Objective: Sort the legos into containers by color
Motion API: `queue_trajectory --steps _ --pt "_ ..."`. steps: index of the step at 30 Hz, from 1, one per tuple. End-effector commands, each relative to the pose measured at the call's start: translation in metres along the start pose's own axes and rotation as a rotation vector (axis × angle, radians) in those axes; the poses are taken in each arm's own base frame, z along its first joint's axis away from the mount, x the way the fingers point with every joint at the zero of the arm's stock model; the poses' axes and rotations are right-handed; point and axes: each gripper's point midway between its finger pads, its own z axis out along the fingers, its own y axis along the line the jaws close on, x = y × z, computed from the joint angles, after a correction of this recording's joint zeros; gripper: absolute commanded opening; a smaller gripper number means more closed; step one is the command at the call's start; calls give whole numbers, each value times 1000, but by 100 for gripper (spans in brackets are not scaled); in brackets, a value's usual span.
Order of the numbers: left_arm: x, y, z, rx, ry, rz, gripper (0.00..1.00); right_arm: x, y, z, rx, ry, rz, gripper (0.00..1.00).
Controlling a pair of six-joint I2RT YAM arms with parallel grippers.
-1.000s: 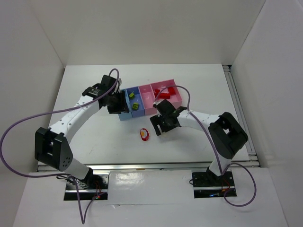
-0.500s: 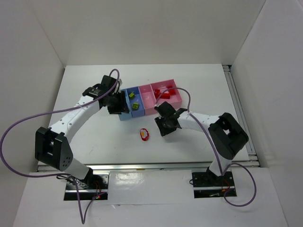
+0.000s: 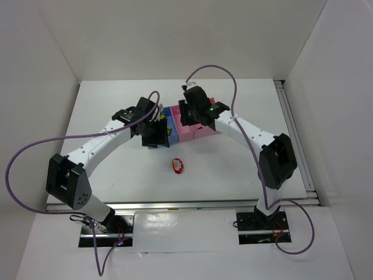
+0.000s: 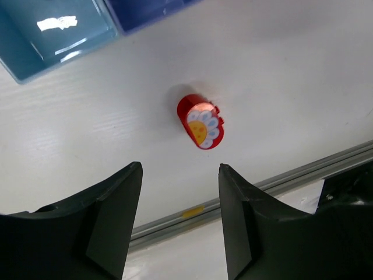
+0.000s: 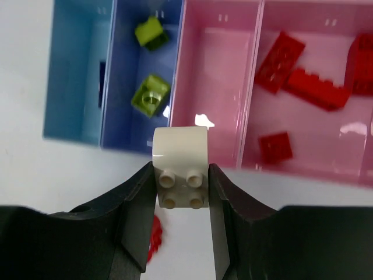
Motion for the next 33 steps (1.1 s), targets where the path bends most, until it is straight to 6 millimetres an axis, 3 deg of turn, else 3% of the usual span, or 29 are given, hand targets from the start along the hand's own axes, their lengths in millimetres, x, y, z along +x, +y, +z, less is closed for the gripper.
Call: queue_trajectory --steps 1,2,6,8,11,14,17,20,21,24,25,26,29,30,31,33 --pt "22 5 1 -14 52 -41 66 -30 -6 25 12 -40 22 34" --pt "20 4 2 -9 43 -40 66 -31 -10 39 14 -33 29 35" --pt "18 12 -2 -48 11 -37 70 -51 -12 58 9 -65 59 39" --pt "17 14 -4 -59 9 -13 71 -47 -18 72 23 -48 64 42" --pt "15 18 -3 -74 11 18 79 -47 -15 81 13 -42 73 62" --pt "17 18 4 -70 31 41 88 -54 -16 75 26 -62 84 73" --pt "16 20 4 -78 27 52 90 -66 -23 64 41 -101 103 73" --pt "12 19 8 -73 17 63 82 -71 -31 42 80 -136 130 73" --pt "18 12 12 -67 34 85 82 -80 -38 22 95 -165 141 71" --pt "27 0 23 -73 57 119 82 -68 -76 -3 205 -171 184 70" --pt "29 -3 29 -84 69 106 82 -76 -84 -29 225 -216 210 70" --pt "27 -8 31 -97 56 106 82 -57 -96 -33 257 -184 222 71" --pt "30 -22 37 -96 25 40 83 -53 -125 -78 314 -237 280 72" --pt "33 -24 39 -103 19 17 83 -34 -130 -82 333 -209 287 74" --pt "37 -23 46 -121 23 4 83 -39 -134 -103 330 -255 304 76" --pt "38 -21 56 -154 21 -35 83 -22 -145 -115 360 -245 323 79"
